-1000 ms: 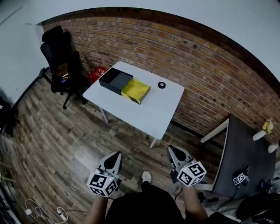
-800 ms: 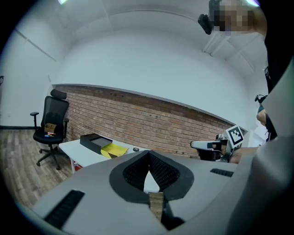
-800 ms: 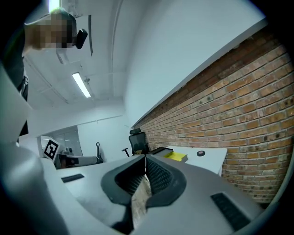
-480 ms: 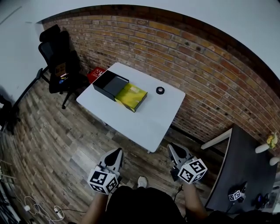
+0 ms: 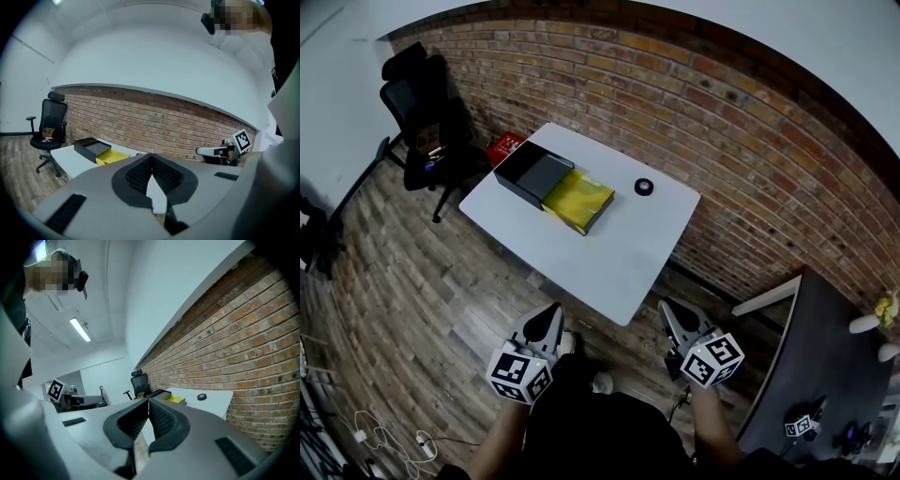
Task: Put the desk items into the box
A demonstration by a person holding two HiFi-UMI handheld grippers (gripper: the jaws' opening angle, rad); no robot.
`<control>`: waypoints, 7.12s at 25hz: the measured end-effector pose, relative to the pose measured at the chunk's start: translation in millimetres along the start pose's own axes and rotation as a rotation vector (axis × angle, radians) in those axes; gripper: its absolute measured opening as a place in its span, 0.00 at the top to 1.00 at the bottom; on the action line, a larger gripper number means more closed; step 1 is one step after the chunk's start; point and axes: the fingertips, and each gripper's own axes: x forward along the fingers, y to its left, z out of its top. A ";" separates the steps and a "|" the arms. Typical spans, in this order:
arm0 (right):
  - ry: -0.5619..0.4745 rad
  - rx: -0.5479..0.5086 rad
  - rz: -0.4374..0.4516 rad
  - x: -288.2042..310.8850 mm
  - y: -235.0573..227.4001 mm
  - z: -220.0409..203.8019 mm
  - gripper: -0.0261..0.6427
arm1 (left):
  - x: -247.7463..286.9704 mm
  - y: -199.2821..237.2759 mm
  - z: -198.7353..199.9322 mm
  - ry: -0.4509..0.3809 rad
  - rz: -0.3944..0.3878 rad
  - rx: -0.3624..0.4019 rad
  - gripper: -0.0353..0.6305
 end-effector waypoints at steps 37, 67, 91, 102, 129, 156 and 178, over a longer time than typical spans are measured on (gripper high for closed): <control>0.032 0.042 -0.378 210.8 -103.8 23.0 0.93 | 247.0 152.3 58.3 0.176 -0.471 0.083 0.93; 0.200 -0.050 -0.467 300.5 -232.1 -10.4 0.93 | 362.7 165.6 11.3 0.267 -0.432 0.017 0.93; 0.359 -0.069 -0.416 362.0 -345.8 -59.4 0.79 | 493.5 147.6 -43.4 0.395 -0.260 0.018 0.93; 0.451 -0.135 -0.408 380.8 -367.6 -81.6 0.47 | 505.1 147.3 -48.7 0.419 -0.243 0.035 0.93; 0.532 -0.167 -0.436 397.0 -377.8 -97.0 0.46 | 503.4 162.3 -48.1 0.417 -0.206 0.028 0.93; 0.379 -0.179 -0.269 416.0 -241.2 -35.1 0.46 | 410.3 224.3 -21.7 0.359 -0.095 0.015 0.93; 0.506 -0.299 -0.010 495.6 -117.8 -82.0 0.46 | 334.8 308.6 -20.0 0.337 0.052 -0.034 0.93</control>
